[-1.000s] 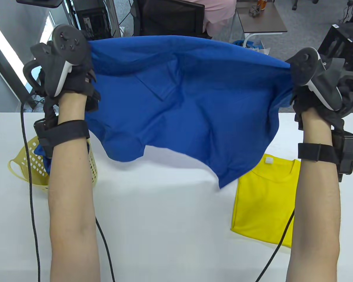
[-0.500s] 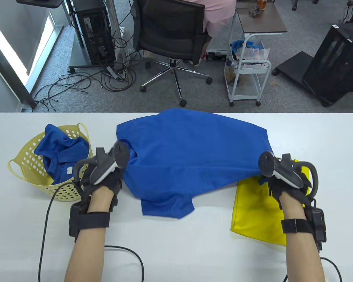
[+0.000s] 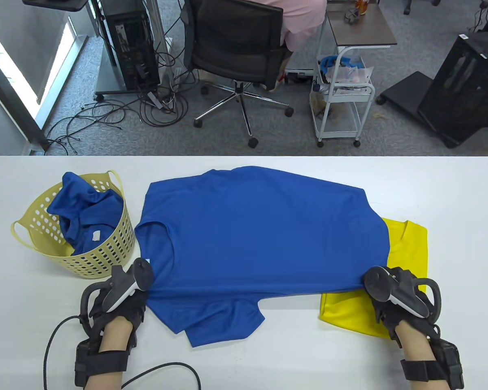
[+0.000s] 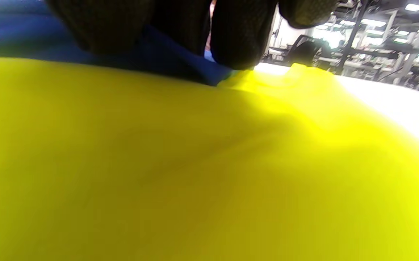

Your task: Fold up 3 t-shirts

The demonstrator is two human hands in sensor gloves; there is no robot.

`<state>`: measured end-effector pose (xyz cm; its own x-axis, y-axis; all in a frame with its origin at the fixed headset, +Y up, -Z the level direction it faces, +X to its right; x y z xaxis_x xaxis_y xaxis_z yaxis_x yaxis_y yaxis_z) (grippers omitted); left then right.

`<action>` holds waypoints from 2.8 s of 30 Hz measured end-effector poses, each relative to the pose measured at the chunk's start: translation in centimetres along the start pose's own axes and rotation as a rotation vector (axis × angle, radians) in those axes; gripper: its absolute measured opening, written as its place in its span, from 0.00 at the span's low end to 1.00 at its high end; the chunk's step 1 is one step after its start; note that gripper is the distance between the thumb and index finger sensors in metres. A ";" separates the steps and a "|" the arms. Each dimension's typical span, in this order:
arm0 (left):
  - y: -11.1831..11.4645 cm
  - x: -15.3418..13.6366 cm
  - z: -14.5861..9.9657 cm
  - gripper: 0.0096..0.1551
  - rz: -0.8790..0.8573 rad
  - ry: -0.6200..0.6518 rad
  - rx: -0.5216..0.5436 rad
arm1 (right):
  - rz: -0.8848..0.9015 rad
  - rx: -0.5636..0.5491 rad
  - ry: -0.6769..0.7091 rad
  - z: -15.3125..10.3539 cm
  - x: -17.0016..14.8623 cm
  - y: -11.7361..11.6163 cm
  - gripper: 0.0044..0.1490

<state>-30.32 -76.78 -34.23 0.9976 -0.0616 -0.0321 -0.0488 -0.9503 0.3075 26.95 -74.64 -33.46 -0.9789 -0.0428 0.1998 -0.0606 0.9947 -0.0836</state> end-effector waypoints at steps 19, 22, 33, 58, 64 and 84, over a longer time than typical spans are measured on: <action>1.0 -4.0 -0.7 0.28 -0.108 -0.056 -0.086 | -0.067 0.019 0.159 -1.6 3.9 1.7 0.24; 1.1 -4.3 -0.8 0.28 -0.127 -0.054 -0.104 | -0.056 0.129 0.194 -1.7 4.3 0.7 0.24; -0.3 -2.9 -1.8 0.38 -0.162 0.014 -0.058 | 0.249 -0.154 -0.095 -3.7 -4.0 5.2 0.28; 3.0 -3.7 -1.4 0.52 -0.060 0.082 -0.250 | 0.276 0.046 -0.262 0.7 -4.8 -1.4 0.26; 3.1 -3.7 -1.3 0.52 -0.065 0.089 -0.245 | 0.274 0.011 -0.244 -1.6 -6.2 2.0 0.26; 1.8 -4.6 -0.9 0.26 -0.054 0.057 -0.062 | 0.107 0.097 -0.180 0.9 -4.1 -1.9 0.25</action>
<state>-34.96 -77.97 -32.63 1.0000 0.0087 0.0036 0.0068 -0.9308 0.3654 30.91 -76.45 -34.98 -0.9992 0.0381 0.0078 0.0359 0.9811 -0.1899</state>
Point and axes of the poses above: the tracker on the back of each hand, its own x axis roughly to the thumb side, its own z axis roughly from the wrist to the fingertips, y = z × x, the point moved 5 cm from there along z, roughly from the wrist to the fingertips, and after that the axes turned 9 degrees about y, right-handed, at the moved point
